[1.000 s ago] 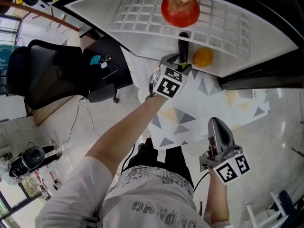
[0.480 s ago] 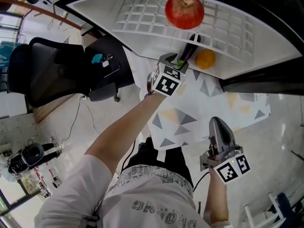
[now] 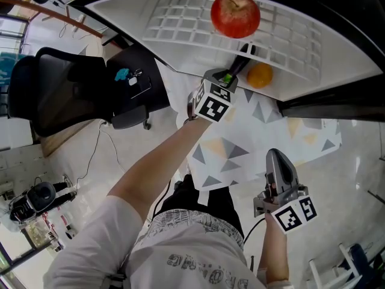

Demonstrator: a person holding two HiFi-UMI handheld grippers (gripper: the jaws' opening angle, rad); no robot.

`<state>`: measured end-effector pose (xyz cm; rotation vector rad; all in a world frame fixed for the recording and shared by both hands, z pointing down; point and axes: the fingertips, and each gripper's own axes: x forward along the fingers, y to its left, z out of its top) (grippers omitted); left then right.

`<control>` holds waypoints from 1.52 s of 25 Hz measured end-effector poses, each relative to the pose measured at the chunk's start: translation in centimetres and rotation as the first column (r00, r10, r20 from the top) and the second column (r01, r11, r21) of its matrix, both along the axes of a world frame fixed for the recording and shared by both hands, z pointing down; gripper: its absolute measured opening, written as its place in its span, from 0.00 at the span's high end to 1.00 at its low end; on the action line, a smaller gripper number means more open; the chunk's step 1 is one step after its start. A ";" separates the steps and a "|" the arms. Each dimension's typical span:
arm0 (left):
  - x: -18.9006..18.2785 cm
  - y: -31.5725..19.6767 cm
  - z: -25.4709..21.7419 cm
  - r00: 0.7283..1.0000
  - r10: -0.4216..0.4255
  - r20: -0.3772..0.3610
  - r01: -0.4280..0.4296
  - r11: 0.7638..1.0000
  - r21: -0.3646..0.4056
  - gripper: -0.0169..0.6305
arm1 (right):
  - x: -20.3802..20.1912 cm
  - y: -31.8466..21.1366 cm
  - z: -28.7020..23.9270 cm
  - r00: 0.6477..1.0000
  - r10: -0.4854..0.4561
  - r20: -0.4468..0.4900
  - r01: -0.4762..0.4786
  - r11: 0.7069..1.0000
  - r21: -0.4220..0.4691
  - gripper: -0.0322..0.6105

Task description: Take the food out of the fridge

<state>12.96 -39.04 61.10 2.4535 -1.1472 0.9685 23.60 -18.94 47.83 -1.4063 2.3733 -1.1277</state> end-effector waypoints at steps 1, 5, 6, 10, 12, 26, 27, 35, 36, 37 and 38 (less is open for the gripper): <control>-0.1 0.0 -0.1 1.000 -0.003 -0.004 0.003 1.000 0.002 0.79 | -0.1 0.0 0.0 1.000 0.000 -0.001 0.000 1.000 0.001 0.97; -0.7 0.0 -0.8 1.000 -0.003 -0.016 0.003 1.000 0.012 0.79 | -0.5 0.0 -0.3 1.000 0.000 0.000 0.000 1.000 0.009 0.97; -0.8 0.0 -1.0 1.000 -0.002 -0.020 0.003 1.000 0.013 0.79 | -0.7 0.0 -0.4 1.000 -0.001 0.000 0.001 1.000 0.012 0.97; -1.3 0.4 -2.0 0.999 0.006 -0.035 -0.005 1.000 0.021 0.79 | -1.5 0.1 -1.1 1.000 -0.003 -0.002 0.003 1.000 0.026 0.97; -1.6 0.7 -2.4 0.999 0.013 -0.042 -0.012 1.000 0.024 0.79 | -1.9 0.1 -1.5 1.000 -0.003 -0.003 0.003 0.999 0.033 0.97; -4.0 3.3 -5.5 0.997 0.042 -0.070 -0.038 0.998 0.050 0.79 | -5.1 1.3 -4.2 1.000 0.000 -0.018 0.001 0.997 0.081 0.97; -4.1 3.6 -5.7 0.996 0.045 -0.072 -0.042 0.998 0.051 0.79 | -5.3 1.4 -4.5 1.000 0.001 -0.020 0.001 0.996 0.087 0.97; -6.0 6.4 -7.1 0.993 0.066 -0.101 -0.061 0.997 0.055 0.79 | -7.2 2.0 -6.5 0.999 0.013 -0.036 -0.008 0.993 0.121 0.97; -6.3 6.9 -7.3 0.992 0.069 -0.106 -0.063 0.997 0.054 0.79 | -7.5 2.1 -6.7 0.999 0.013 -0.038 -0.009 0.992 0.124 0.97; -6.6 7.3 -7.6 0.991 0.072 -0.111 -0.066 0.996 0.055 0.79 | -7.8 2.2 -6.9 0.999 0.014 -0.039 -0.009 0.992 0.127 0.97; -6.8 7.6 -7.8 0.990 0.075 -0.115 -0.069 0.996 0.058 0.79 | -8.0 2.3 -7.1 0.999 0.015 -0.040 -0.009 0.991 0.130 0.97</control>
